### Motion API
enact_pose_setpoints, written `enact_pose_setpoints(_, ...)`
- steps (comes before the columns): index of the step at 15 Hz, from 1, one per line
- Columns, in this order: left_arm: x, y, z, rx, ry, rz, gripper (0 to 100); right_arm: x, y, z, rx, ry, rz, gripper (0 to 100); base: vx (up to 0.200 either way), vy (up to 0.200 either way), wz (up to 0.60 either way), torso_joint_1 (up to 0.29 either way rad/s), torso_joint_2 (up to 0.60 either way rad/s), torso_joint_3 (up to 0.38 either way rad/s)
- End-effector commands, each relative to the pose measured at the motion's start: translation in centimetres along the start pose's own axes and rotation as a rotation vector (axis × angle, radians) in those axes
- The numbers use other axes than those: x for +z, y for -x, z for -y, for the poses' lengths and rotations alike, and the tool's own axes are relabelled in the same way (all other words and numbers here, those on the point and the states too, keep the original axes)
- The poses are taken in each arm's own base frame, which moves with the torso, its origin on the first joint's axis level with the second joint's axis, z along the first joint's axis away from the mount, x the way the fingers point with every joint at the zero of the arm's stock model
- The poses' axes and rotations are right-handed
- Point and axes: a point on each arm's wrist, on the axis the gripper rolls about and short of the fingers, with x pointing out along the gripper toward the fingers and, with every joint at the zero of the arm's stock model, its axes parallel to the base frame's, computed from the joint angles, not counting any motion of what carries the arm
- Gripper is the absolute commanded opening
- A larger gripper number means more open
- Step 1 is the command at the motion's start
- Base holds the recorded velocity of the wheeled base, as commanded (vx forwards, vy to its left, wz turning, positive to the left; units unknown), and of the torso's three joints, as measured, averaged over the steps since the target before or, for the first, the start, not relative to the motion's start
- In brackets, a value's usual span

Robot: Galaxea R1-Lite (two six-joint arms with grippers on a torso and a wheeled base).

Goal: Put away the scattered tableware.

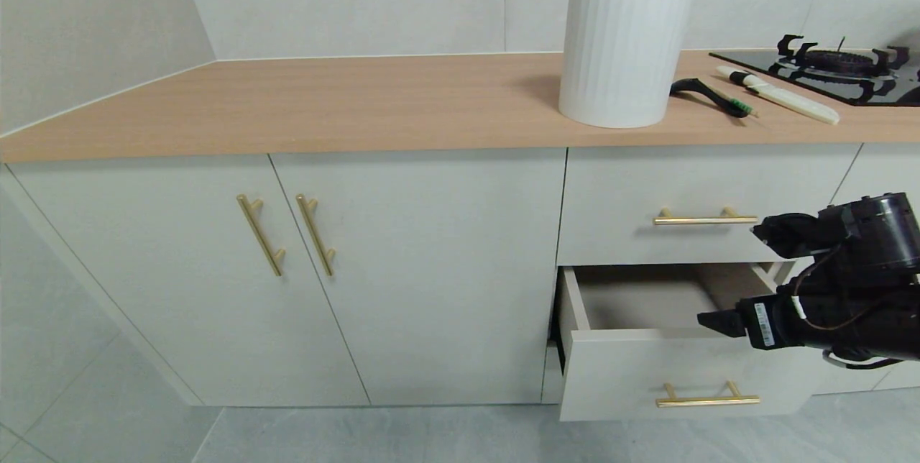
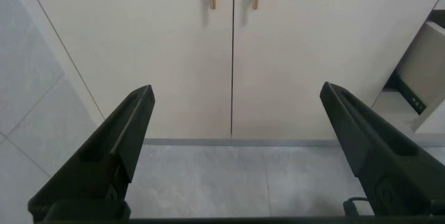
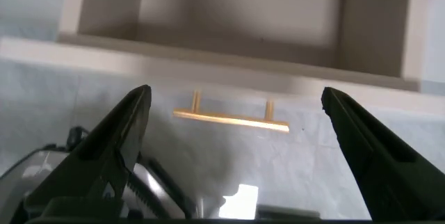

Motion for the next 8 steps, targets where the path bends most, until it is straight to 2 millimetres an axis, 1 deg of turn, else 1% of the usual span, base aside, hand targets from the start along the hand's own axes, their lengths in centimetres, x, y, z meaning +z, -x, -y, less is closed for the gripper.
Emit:
enact_pose_setpoints(1, 0.0, 0.0, 0.0, 0.001, 0.0, -0.001, 100, -1.1, -3.4, -0.3, -0.005, -0.006, -0.058, 100, 0.0, 0.0, 0.0, 0.0, 0.0, 0.0)
enact_pose_setpoints(2, 0.0, 0.0, 0.0, 0.001, 0.0, -0.001, 100, -1.5, -4.7, -0.4, -0.006, -0.014, -0.037, 100, 0.0, 0.0, 0.0, 0.0, 0.0, 0.0)
enact_pose_setpoints(3, 0.0, 0.0, 0.0, 0.001, 0.0, -0.001, 100, -1.9, -5.5, -0.4, -0.006, -0.015, -0.011, 100, 0.0, 0.0, 0.0, 0.0, 0.0, 0.0)
enact_pose_setpoints(5, 0.0, 0.0, 0.0, 0.001, 0.0, -0.001, 100, -2.3, -6.0, -0.5, -0.012, -0.014, 0.029, 100, 0.0, 0.0, 0.0, 0.0, 0.0, 0.0)
enact_pose_setpoints(8, 0.0, 0.0, 0.0, 0.001, 0.0, -0.001, 100, -2.6, -6.5, -0.5, -0.014, -0.011, 0.022, 100, 0.0, 0.0, 0.0, 0.0, 0.0, 0.0)
